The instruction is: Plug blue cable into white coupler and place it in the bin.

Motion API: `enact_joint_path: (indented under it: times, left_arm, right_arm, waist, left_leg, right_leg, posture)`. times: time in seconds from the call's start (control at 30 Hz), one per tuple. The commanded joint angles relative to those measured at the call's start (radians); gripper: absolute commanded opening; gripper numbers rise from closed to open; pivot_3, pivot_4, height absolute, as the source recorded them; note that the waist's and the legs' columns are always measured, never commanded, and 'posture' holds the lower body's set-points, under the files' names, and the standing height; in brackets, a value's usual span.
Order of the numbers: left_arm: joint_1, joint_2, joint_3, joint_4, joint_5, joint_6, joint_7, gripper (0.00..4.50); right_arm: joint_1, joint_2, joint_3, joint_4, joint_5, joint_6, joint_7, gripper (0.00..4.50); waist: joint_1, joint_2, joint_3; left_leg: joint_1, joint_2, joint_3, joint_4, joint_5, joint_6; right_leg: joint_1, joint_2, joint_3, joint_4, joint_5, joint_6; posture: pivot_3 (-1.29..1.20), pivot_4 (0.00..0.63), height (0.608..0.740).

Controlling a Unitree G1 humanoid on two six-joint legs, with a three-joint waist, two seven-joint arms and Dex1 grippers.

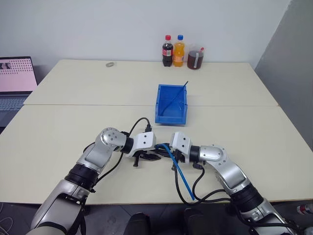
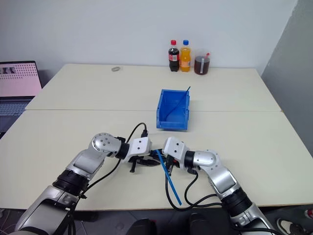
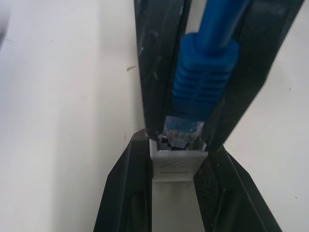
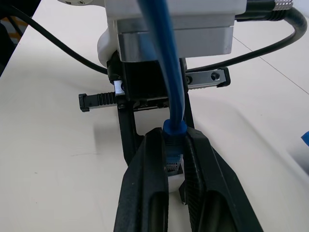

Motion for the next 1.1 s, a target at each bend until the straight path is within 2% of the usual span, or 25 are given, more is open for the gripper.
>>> enact_joint_path:
  times: [0.03,0.47,0.8,1.1]
  left_arm:
    - [0.017,-0.003,-0.019,-0.002,0.013,0.003,-0.015,0.81]
    - [0.009,-0.010,-0.015,0.006,0.004,-0.005,-0.026,0.81]
    - [0.014,-0.012,-0.008,0.003,0.003,-0.003,-0.026,0.81]
    - [0.021,-0.011,-0.002,-0.006,0.001,0.001,-0.030,0.81]
  right_arm:
    - [0.029,-0.036,0.044,0.089,-0.047,0.047,0.029,0.15]
    - [-0.107,-0.016,0.064,0.312,-0.070,-0.076,0.116,0.15]
    - [-0.071,-0.027,0.068,0.350,-0.070,-0.100,0.157,0.15]
    - [-0.082,0.003,0.099,0.320,-0.065,0.066,0.169,0.15]
  waist:
    - [0.000,0.000,-0.001]
    - [0.000,0.000,-0.002]
    - [-0.002,0.000,-0.002]
    - [-0.008,0.001,-0.006]
  left_leg:
    - [0.000,0.000,0.000,0.000,0.000,0.000]
    - [0.003,0.000,0.001,0.000,0.000,0.000]
    - [0.013,0.002,0.001,-0.001,0.000,0.000]
    - [0.014,0.002,-0.001,-0.002,0.000,0.000]
  right_leg:
    - [0.000,0.000,0.000,0.000,0.000,0.000]
    - [0.001,0.001,0.001,0.000,0.000,-0.001]
    - [0.010,0.003,0.002,0.000,-0.001,-0.005]
    - [0.011,0.003,0.003,0.000,-0.002,-0.007]
  posture:
    - [0.00,0.150,0.740]
    - [0.00,0.150,0.740]
    - [0.00,0.150,0.740]
    - [0.00,0.150,0.740]
